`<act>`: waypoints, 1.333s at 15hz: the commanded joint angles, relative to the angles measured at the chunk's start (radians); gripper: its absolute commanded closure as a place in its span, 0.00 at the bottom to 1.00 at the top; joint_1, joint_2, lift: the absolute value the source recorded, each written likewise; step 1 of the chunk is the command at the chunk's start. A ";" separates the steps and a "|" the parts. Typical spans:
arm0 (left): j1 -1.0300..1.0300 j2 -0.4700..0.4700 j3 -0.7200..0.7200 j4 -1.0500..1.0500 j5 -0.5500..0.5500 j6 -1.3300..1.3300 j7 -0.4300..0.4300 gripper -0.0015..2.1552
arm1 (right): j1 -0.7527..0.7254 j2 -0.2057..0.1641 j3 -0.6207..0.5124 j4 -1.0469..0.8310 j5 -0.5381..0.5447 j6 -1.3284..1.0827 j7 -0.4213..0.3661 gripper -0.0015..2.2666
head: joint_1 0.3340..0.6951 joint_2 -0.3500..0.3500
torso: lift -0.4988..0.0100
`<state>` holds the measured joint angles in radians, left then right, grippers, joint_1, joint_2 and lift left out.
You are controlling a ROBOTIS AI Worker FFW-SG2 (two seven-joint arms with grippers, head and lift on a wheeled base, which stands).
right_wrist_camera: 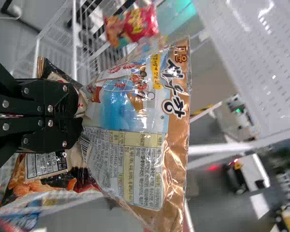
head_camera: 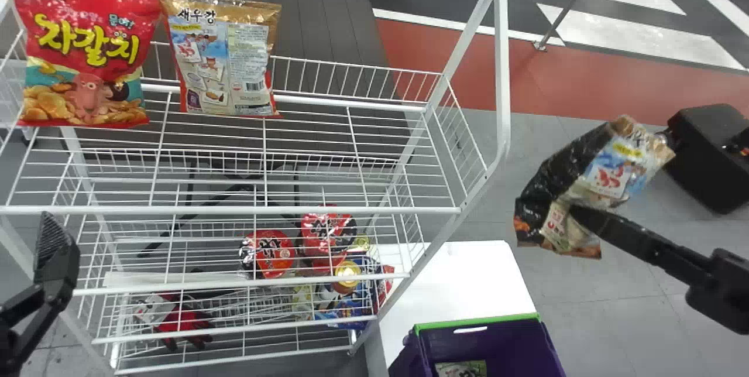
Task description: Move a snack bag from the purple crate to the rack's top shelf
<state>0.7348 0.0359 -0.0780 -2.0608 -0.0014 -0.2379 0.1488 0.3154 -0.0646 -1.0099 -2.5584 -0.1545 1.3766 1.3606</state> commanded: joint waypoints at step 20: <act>0.025 0.002 -0.020 0.027 -0.043 -0.005 0.026 0.04 | -0.338 0.065 0.909 0.603 0.194 -0.764 -0.615 0.74 | 1.00 0.57 | 0.98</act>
<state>0.7616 0.0377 -0.1011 -2.0377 -0.0468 -0.2432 0.1759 0.0130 0.0000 -0.1369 -2.0236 0.0105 0.6392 0.7527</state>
